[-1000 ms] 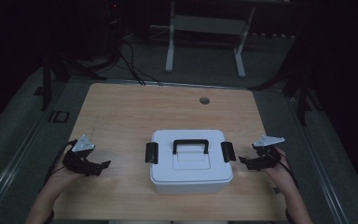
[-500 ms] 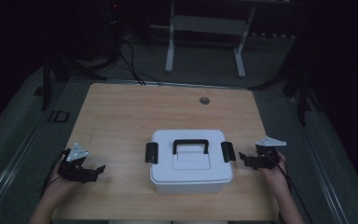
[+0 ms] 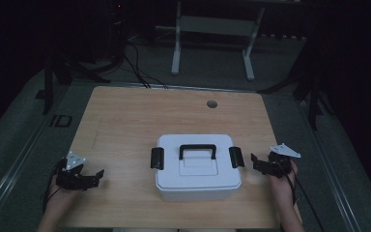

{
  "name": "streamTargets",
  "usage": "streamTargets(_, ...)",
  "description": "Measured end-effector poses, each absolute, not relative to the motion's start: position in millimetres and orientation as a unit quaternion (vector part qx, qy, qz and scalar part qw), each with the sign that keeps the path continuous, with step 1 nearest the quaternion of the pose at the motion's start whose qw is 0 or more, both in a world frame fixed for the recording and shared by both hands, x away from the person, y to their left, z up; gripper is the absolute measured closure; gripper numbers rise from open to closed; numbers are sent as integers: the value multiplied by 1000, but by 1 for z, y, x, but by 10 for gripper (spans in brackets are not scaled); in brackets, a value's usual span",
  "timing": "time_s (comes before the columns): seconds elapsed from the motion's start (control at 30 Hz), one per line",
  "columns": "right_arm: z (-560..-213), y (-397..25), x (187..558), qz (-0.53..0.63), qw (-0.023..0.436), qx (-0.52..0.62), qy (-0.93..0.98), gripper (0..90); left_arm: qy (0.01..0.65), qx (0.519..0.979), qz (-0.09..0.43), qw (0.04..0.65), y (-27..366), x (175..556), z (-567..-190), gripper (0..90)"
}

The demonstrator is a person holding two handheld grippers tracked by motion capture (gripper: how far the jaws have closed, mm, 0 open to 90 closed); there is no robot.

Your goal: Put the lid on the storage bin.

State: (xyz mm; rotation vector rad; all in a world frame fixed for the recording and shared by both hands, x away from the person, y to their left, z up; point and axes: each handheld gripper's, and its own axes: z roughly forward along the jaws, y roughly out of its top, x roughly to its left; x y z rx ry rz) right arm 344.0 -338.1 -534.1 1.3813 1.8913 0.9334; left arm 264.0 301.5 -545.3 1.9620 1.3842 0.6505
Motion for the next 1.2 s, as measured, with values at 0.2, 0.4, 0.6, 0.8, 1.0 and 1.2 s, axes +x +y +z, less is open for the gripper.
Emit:
streamTargets(0.2,-536,-339,338,367,310,542,689,117,541,729,257,332,301,260,-546,81)
streamTargets(0.4,-541,-338,334,363,314,544,689,117,554,719,268,322,297,256,-551,80)
streamTargets(0.6,-549,-341,327,356,314,549,688,117,557,716,283,312,294,253,-553,72)
streamTargets(0.8,-554,-345,323,361,315,557,679,116,567,703,293,313,295,250,-555,73)
streamTargets(1.0,-554,-346,322,361,320,557,676,117,573,692,312,311,295,244,-558,72)
streamTargets(1.2,-553,-348,320,367,330,555,669,117,573,680,339,305,294,240,-558,73)
